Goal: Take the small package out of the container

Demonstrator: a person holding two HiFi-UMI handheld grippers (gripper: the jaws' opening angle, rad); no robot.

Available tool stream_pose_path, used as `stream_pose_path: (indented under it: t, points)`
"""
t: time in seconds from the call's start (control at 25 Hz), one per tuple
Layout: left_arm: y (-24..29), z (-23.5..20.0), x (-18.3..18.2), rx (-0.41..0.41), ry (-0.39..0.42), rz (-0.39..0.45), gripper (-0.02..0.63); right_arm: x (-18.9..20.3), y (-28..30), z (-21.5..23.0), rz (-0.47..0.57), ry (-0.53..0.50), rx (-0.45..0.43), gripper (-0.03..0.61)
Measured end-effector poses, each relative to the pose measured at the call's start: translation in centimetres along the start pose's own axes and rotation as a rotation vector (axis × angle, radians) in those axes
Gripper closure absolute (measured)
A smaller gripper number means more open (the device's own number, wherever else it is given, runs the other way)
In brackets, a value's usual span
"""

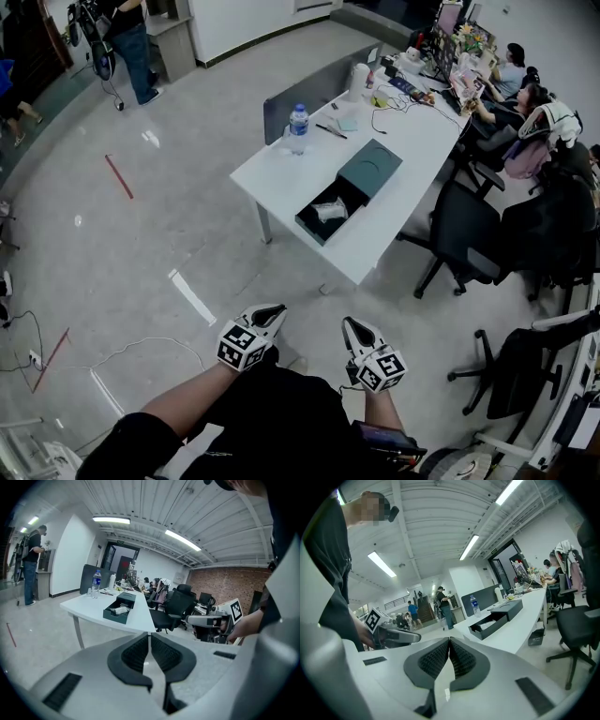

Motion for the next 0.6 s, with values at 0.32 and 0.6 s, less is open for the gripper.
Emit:
stream_pose_path:
  t: [0.32,0.6]
  points:
    - [1.4,-2.9,-2.4,0.026,0.013,-0.002,0.588,-1.2,2.7,1.1,0.013,-0.007,0.031,0.552]
    - [2.8,-5.1,-4.6,0.062,0.026,0.002,0.588,-2.4,5.1,2.0,0.009,-0.024,0.068,0.552]
Point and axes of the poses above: the fingertips, and each gripper's own axes: y forward along the fingers, z to its right, x out of its underside, the point moved 5 cm from there along -y, backward along the fingers, and after that the axes turned 9 degrees about -y, right-handed, at the moved point
